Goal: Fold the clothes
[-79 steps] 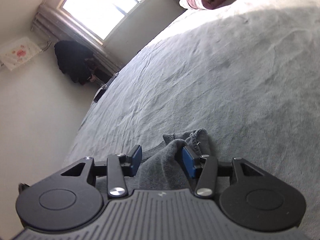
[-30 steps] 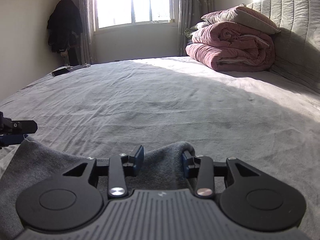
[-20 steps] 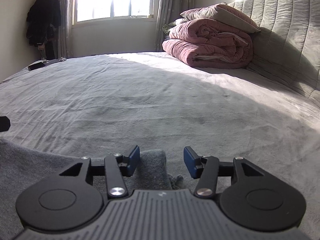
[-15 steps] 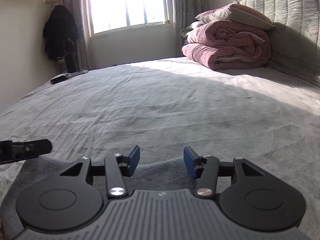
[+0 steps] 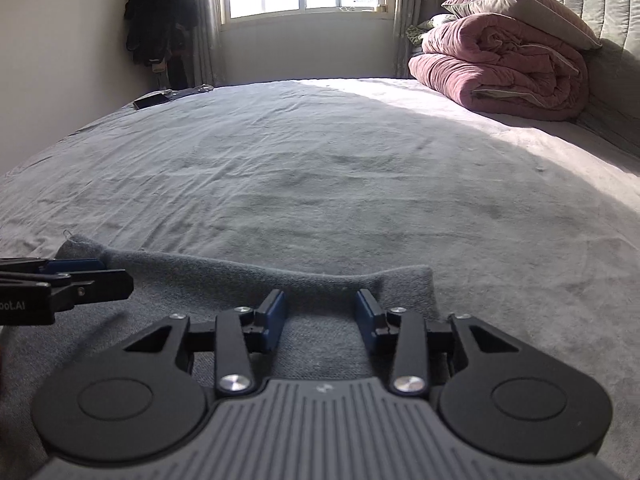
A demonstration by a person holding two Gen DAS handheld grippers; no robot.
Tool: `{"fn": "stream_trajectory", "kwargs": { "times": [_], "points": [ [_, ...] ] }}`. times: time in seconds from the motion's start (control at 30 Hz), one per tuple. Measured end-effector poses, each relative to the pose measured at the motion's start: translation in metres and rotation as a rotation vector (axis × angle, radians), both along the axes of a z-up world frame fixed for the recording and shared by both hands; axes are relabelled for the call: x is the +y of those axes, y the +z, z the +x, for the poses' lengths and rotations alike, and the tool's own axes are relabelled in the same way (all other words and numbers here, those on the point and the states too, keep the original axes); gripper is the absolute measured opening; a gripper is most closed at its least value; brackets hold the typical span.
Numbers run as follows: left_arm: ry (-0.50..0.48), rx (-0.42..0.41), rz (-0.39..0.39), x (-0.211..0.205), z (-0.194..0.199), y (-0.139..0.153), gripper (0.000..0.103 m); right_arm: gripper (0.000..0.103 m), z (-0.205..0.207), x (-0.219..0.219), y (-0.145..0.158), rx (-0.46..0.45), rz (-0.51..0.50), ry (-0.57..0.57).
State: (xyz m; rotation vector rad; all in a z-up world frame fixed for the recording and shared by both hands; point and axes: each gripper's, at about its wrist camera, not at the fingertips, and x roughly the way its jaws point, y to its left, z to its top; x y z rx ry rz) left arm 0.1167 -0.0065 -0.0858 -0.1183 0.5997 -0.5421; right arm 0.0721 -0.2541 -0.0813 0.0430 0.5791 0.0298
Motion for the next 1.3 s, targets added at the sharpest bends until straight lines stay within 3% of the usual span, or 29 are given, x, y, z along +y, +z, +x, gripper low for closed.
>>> {"fn": "stream_trajectory", "kwargs": {
  "times": [0.2,0.33,0.53,0.63,0.8,0.97,1.1,1.3],
  "points": [
    [0.052,0.009,-0.019,0.012,-0.012,0.017,0.065,0.042,-0.016,-0.008,0.011,-0.018,-0.005,-0.001],
    [0.003,-0.005,-0.057,0.009,-0.027,0.028,0.071,0.046,-0.033,0.008,0.023,-0.054,-0.021,0.111],
    [-0.054,0.024,0.003,0.000,-0.042,0.014,0.073,0.046,-0.050,0.026,0.011,-0.002,-0.052,0.215],
    [-0.063,0.012,0.039,0.009,-0.047,0.009,0.073,0.046,-0.060,0.019,0.006,0.009,-0.080,0.228],
    [-0.042,0.024,0.026,0.041,-0.056,0.014,0.073,0.049,-0.077,-0.012,0.009,0.014,-0.030,0.210],
    [0.006,0.099,0.024,0.069,-0.058,0.009,0.077,0.050,-0.093,-0.029,0.013,0.020,-0.034,0.189],
    [0.015,0.188,-0.090,0.091,-0.057,0.008,0.077,0.050,-0.099,-0.034,0.015,0.021,-0.029,0.173],
    [-0.007,0.367,-0.391,0.112,-0.046,0.007,0.077,0.050,-0.099,-0.026,0.026,-0.011,0.019,0.186]
  ]
}}
